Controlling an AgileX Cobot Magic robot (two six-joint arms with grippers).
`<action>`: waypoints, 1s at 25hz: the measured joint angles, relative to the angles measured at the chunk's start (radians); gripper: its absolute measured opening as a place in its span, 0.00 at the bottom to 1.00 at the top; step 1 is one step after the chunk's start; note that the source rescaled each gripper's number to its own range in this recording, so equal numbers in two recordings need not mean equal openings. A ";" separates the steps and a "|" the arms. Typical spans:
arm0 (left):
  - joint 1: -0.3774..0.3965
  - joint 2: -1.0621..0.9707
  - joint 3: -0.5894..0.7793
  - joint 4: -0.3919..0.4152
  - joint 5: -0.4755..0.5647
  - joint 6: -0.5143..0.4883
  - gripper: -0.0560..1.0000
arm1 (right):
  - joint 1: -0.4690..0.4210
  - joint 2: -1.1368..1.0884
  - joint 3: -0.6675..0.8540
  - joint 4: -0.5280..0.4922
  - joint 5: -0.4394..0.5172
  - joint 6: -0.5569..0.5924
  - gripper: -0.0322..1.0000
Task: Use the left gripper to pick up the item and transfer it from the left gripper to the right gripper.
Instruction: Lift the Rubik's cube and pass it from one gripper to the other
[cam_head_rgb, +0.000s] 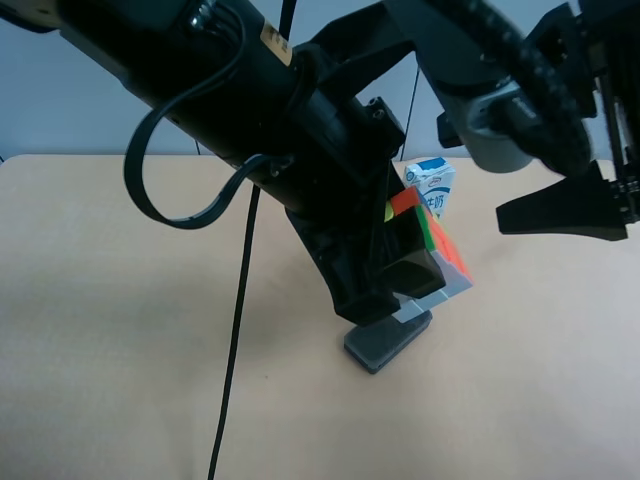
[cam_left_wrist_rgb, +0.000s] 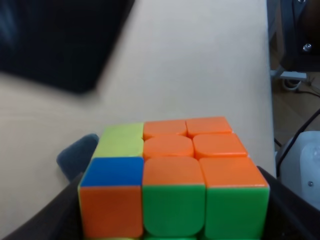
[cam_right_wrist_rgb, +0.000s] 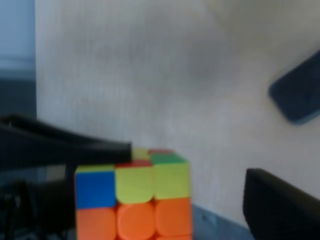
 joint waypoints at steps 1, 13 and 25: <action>0.000 0.000 0.000 0.001 0.000 0.000 0.06 | 0.027 0.013 0.000 0.000 0.000 0.001 1.00; 0.000 0.000 0.000 0.007 -0.001 0.000 0.06 | 0.153 0.098 0.000 -0.033 -0.084 0.032 1.00; 0.000 0.002 0.000 0.007 -0.004 0.000 0.06 | 0.153 0.143 0.000 -0.047 -0.074 0.027 0.99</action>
